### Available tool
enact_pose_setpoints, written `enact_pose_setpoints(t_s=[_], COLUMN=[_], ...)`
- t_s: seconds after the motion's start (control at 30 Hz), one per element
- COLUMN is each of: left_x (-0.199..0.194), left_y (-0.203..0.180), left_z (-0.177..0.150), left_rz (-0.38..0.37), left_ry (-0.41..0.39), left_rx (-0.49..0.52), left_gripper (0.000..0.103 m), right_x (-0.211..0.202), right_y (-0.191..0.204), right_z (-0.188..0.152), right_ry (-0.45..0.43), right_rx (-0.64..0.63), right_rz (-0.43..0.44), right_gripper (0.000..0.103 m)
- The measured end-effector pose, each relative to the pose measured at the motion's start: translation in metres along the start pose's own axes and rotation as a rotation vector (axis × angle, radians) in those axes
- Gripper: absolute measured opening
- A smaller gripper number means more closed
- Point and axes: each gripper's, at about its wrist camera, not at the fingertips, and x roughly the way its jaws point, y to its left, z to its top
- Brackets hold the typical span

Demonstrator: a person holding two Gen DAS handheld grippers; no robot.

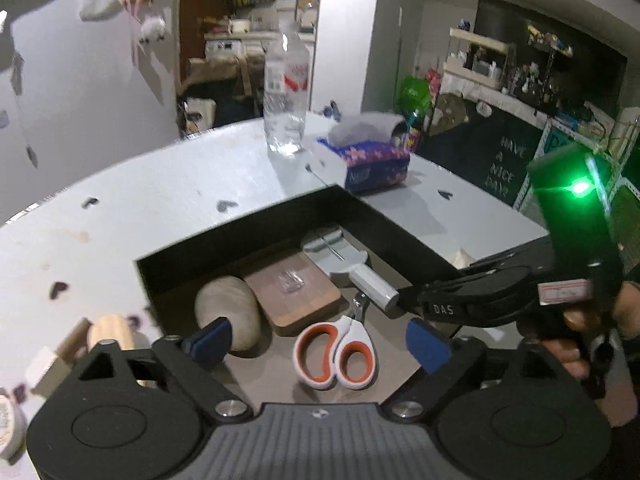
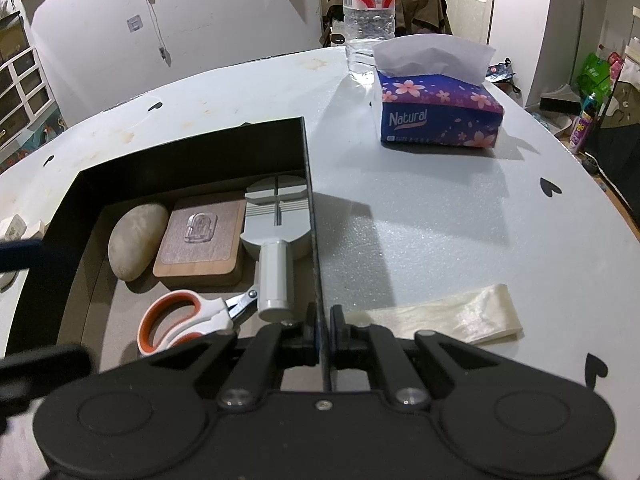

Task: Organize rigid objects
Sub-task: 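Move the left gripper to the round tape measure and grasp it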

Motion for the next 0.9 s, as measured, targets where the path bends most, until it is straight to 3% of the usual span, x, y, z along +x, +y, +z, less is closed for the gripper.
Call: enact_pose_setpoints(t_s=[0.2,0.4,0.63,0.9], left_x=[-0.026,-0.046,-0.058,-0.058], left_y=[0.013,0.04,0.08,0.123], left_z=[-0.01,-0.024,-0.048,-0.079], left_rz=[0.104,0.233,0.433,0.689], left_ry=[-0.061,-0.112,-0.156,-0.165], left_rx=[-0.033,-0.141,-0.337,-0.47], left_gripper=[0.103,0.103,0.103,0.103], right_x=[0.0,0.0,0.0,-0.001], right_y=[0.0,0.0,0.001,0.002], right_z=[0.0,0.0,0.0,0.0], right_ry=[0.0,0.0,-0.001,-0.003], right_rx=[0.0,0.0,-0.004,-0.004], right_rz=[0.0,0.0,-0.001,0.001], right_gripper=[0.006,0.006,0.006,0.006])
